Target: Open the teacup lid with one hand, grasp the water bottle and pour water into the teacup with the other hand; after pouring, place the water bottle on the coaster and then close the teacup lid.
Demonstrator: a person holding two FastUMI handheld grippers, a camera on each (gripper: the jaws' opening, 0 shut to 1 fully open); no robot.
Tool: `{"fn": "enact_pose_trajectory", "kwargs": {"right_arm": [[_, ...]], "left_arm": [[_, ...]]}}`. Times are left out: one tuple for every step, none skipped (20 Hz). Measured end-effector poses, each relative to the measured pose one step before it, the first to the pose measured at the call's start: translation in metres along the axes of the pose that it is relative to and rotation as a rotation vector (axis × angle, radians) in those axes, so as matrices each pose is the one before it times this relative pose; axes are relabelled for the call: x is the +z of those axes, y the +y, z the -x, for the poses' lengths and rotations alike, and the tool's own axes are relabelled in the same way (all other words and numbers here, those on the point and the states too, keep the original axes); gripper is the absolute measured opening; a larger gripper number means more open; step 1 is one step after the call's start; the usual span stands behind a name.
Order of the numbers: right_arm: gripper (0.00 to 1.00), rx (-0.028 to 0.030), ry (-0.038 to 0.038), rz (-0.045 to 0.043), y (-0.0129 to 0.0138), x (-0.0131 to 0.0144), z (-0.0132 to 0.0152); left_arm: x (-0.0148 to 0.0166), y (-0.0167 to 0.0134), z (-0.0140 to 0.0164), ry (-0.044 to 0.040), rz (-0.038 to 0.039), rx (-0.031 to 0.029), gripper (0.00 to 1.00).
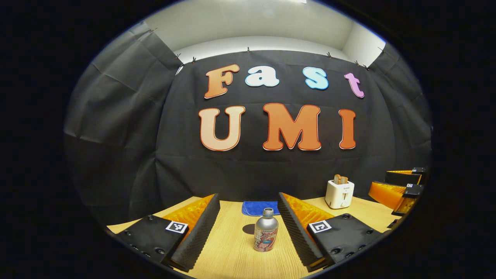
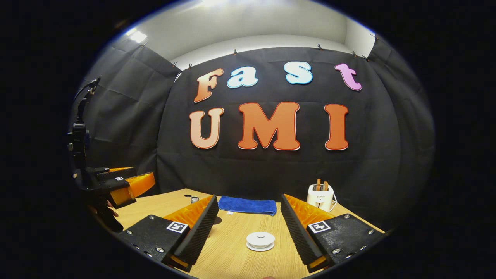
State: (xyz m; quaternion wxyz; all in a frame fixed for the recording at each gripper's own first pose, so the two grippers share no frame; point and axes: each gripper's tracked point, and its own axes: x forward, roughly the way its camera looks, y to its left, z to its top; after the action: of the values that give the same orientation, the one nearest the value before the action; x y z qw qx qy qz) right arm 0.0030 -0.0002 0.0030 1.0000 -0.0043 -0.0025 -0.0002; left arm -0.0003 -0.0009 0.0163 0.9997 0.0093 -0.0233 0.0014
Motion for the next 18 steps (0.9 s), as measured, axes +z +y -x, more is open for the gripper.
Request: {"fn": "enact_pose_trajectory", "kwargs": {"right_arm": [[0.97,0.00179,-0.00121,0.00609,0.00058,-0.00077,-0.00085],[0.97,-0.00138,0.00050,0.00798,-0.00093,-0.00060,-0.00225],[0.97,-0.00155,0.00132,0.00856,-0.00055,-0.00208,-0.00189],[0.97,-0.00323,0.00374,0.00878,0.00031,-0.00429,-0.00237],[0.97,-0.00126,0.00453,0.00799,-0.00016,-0.00359,-0.00412],[0.97,-0.00056,0.00726,0.00744,-0.00045,-0.00555,-0.00473],[0.97,0.00215,0.01170,0.00757,0.00083,-0.00548,-0.00518],[0.97,0.00010,0.00958,0.00864,0.00027,-0.00635,-0.00333],[0.97,-0.00266,0.01542,0.00864,-0.00078,-0.00649,-0.00682],[0.97,0.00359,0.01601,0.00899,0.00111,-0.00624,-0.00620],[0.96,0.00087,0.01228,0.00727,0.00135,-0.00535,-0.00591],[0.96,-0.00166,0.00794,0.00633,0.00066,-0.00411,-0.00633],[0.95,-0.00558,0.00304,-0.00169,-0.00079,-0.00273,-0.00508],[0.94,0.00216,0.00977,-0.00595,-0.00047,-0.00606,-0.00551],[0.92,0.00364,0.01499,-0.01295,0.00126,-0.00603,-0.00730],[0.92,0.00834,0.02457,-0.01198,-0.00045,-0.00794,-0.00855],[0.90,0.00500,0.02478,-0.00825,0.00039,-0.00649,-0.00693],[0.88,0.00141,0.02103,-0.00542,-0.00048,-0.00677,-0.00651]], "left_arm": [[0.00124,-0.00257,-0.00029,-0.00725,0.00542,-0.01058,0.97],[0.00016,-0.00291,-0.00111,-0.00475,0.00558,-0.01104,0.97],[-0.00141,-0.00176,-0.00057,-0.00339,0.00413,-0.00834,0.98],[-0.00148,-0.00222,-0.00151,-0.00232,0.00401,-0.00994,0.97],[-0.00022,-0.00180,-0.00159,-0.00394,0.00420,-0.00965,0.97],[-0.00084,-0.00132,-0.00232,-0.00412,0.00160,-0.01059,0.97],[-0.00064,-0.00028,-0.00424,-0.00741,0.00116,-0.00351,0.97],[0.00022,0.00074,-0.00385,-0.00535,0.00210,-0.00297,0.97],[-0.00159,0.00108,-0.00313,-0.00181,0.00129,0.00295,0.97],[-0.00071,0.00052,-0.00351,-0.00269,0.00106,-0.00366,0.97],[-0.00200,-0.00208,-0.00169,0.00152,0.00123,-0.00403,0.97],[-0.00176,-0.00095,-0.00249,-0.00038,0.00140,-0.00627,0.98],[-0.00054,-0.00134,-0.00179,-0.00406,0.00326,-0.00278,0.97],[-0.00030,0.00050,-0.00310,-0.00174,0.00097,-0.00233,0.98],[0.00015,0.00104,-0.00275,-0.00262,0.00076,0.00076,0.97],[-0.00056,0.00152,-0.00396,-0.00031,0.00057,0.00133,0.97],[-0.00286,0.00158,-0.00332,0.00076,-0.00060,0.00570,0.97],[-0.00125,0.00088,-0.00372,0.00112,0.00131,0.00167,0.97]]}}
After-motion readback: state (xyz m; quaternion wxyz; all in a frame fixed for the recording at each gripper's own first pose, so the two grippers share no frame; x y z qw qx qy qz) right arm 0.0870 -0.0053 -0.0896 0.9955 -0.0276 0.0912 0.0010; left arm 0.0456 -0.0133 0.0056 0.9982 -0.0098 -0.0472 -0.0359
